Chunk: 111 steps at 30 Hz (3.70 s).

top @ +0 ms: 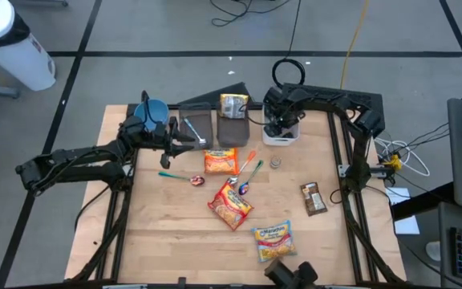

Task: Pick & Place Food Item
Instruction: Put the purple seasoning bottle into the white bin

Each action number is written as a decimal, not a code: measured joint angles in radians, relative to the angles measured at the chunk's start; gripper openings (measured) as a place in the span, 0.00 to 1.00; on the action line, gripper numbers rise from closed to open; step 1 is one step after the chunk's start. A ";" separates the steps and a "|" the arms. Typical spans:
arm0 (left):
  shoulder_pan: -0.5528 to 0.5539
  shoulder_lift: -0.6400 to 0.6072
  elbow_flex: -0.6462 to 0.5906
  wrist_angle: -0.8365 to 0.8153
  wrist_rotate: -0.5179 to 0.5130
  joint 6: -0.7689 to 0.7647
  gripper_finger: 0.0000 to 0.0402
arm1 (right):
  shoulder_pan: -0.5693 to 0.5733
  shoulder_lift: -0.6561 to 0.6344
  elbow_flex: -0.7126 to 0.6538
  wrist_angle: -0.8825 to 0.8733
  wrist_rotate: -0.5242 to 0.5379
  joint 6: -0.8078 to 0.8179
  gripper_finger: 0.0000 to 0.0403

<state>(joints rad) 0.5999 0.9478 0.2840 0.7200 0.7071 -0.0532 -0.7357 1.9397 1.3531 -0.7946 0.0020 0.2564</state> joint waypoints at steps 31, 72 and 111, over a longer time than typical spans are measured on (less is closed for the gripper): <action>0.000 0.000 0.000 0.002 -0.002 -0.012 0.33 | 0.019 -0.086 0.118 -0.008 -0.006 -0.130 0.38; -0.002 0.450 0.588 -0.458 -0.140 -0.281 0.72 | 0.530 -0.335 0.133 0.249 0.338 -0.640 0.37; -0.164 0.618 0.873 -0.582 -0.309 -0.208 0.92 | 0.488 -0.334 0.131 0.291 0.334 -0.688 0.37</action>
<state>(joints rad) 0.4355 1.5658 1.1571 0.1379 0.3981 -0.2616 -0.2478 1.6054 1.4841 -0.5034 0.3362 -0.4313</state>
